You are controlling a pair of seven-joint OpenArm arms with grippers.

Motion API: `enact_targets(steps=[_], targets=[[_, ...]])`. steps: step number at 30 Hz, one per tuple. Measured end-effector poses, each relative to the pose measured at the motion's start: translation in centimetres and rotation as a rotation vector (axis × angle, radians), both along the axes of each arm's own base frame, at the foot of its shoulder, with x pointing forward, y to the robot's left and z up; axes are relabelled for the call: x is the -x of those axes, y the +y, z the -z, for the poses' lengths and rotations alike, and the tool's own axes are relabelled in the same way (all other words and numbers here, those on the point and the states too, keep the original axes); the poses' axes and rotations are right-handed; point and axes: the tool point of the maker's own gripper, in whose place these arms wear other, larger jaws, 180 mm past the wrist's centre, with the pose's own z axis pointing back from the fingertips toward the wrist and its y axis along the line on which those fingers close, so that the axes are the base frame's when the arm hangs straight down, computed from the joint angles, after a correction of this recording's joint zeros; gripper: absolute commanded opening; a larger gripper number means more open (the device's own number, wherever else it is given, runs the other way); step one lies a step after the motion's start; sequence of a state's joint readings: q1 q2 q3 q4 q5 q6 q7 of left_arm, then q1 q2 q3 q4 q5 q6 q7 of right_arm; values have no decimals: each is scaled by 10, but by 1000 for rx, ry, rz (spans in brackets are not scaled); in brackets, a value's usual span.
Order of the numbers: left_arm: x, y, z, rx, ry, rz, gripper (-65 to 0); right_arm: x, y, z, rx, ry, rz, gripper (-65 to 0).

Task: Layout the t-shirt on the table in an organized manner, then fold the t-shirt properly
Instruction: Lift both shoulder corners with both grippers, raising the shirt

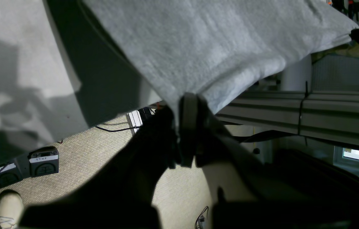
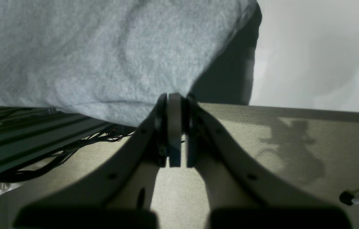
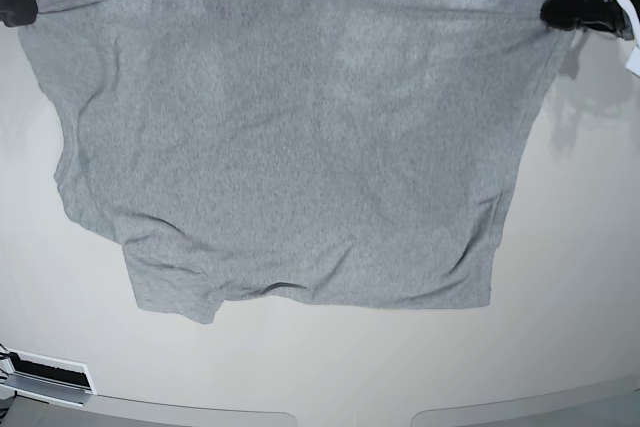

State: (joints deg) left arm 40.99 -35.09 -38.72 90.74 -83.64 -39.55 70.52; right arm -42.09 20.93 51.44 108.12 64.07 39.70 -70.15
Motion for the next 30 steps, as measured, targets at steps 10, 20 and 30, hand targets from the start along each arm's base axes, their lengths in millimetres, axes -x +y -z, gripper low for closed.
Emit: enact_targets(steps=[10,20,30], targets=[[52,-3,10,9,143,-6,-650,12,0,6,5,71,-16,-650],[34,-1,3,9,70,-31,-650,5,11,-1,-59,25,-21,-650],[-19,-12,-17,39,-119,-49,-650,-13,11,-10,-75,-78,2,-650]])
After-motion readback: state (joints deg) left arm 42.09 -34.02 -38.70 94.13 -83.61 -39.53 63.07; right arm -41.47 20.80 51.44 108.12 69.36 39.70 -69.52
